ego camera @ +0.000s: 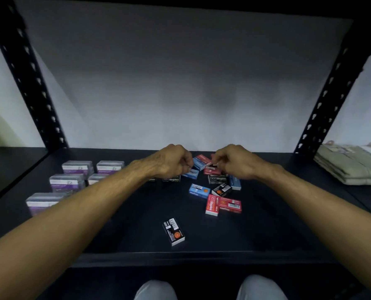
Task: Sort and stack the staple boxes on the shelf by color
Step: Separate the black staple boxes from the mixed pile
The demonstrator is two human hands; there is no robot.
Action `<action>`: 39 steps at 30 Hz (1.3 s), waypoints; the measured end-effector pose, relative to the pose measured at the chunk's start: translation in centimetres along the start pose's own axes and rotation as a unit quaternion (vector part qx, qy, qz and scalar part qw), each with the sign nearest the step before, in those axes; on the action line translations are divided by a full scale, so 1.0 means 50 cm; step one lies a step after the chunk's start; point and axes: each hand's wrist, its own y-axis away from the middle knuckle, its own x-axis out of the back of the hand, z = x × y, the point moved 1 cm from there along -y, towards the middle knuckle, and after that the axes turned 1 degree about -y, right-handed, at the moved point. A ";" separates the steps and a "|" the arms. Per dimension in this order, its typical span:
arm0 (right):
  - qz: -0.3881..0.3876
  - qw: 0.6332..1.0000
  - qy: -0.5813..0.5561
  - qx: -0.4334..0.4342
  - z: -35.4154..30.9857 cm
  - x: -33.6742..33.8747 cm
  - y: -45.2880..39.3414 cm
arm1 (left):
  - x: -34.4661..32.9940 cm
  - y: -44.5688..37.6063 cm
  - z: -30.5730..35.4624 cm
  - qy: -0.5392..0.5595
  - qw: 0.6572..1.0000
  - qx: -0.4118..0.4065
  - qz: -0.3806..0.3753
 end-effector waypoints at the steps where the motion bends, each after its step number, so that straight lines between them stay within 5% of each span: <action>1: 0.001 1.000 0.002 -0.005 0.010 0.000 0.007 | -0.009 -0.008 0.010 -0.001 1.000 -0.004 -0.001; 25: -0.096 0.994 0.055 -0.003 0.079 -0.038 0.051 | -0.110 -0.099 0.074 -0.117 0.991 -0.057 -0.031; 39: -0.099 0.994 0.010 -0.044 0.091 -0.016 0.045 | -0.086 -0.073 0.045 -0.038 0.998 -0.016 -0.056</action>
